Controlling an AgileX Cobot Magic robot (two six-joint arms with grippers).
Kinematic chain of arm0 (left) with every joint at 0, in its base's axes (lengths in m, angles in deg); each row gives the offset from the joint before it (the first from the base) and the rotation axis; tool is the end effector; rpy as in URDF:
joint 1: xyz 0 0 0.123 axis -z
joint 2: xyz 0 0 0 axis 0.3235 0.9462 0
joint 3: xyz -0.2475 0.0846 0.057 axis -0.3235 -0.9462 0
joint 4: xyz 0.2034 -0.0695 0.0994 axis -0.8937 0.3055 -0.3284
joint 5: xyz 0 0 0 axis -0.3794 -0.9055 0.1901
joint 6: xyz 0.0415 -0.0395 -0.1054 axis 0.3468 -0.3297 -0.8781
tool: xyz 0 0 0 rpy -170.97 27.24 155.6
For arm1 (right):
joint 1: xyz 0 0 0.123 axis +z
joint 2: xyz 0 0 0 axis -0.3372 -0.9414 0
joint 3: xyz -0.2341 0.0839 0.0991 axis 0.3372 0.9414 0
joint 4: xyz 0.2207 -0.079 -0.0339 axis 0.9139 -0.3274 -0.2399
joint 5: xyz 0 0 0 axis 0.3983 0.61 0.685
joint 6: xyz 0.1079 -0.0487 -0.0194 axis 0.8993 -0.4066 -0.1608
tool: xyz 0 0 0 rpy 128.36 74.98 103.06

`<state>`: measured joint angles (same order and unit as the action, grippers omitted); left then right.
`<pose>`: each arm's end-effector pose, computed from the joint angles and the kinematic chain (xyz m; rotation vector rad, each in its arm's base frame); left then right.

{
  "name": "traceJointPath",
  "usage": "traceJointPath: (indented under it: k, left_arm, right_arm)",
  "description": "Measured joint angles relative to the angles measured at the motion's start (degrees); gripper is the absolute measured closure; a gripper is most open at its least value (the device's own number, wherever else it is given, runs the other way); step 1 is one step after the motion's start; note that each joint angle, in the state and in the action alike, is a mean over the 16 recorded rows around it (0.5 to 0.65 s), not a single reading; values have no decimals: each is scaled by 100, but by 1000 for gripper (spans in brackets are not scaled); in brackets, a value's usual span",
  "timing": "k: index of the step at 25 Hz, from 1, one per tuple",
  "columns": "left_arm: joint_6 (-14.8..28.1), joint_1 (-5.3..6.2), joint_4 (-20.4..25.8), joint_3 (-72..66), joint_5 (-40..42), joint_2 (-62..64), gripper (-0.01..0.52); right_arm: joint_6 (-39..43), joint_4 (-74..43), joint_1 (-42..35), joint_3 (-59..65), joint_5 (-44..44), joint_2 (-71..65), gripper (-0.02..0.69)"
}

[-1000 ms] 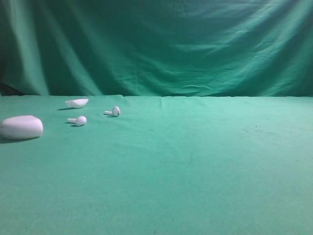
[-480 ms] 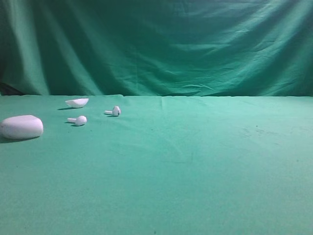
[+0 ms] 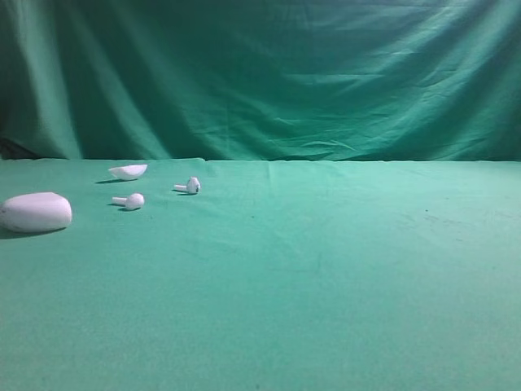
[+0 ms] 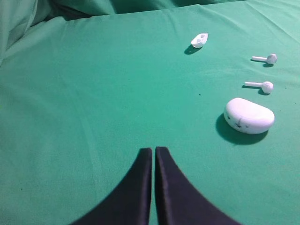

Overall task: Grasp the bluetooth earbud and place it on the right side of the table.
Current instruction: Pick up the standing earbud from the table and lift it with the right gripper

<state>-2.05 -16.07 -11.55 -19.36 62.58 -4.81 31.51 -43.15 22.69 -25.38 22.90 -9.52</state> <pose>0.0829 -0.0041 0.1673 0.1154 1.8425 0.0185 0.1218 0.0075 0.2633 -0.0359 1.8229 0.0580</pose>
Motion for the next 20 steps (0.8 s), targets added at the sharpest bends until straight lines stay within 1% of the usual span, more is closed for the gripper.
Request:
traceJointPath:
  k: [5, 11, 16, 20]
  left_arm:
    - [0, 0, 0, 0, 0, 0, 514]
    - [0, 0, 1, 0, 0, 0, 514]
    - [0, 0, 0, 0, 0, 0, 514]
    - [0, 0, -1, 0, 0, 0, 514]
  right_arm:
    - [-550, 335, 248, -891, 1270, -1527, 665]
    - [-1325, 676, 961, -1901, 1984, -3353, 665]
    - [-1854, 830, 1736, -3211, 2702, -4926, 656]
    - [-1950, 793, 2280, -4493, 3246, -6167, 614]
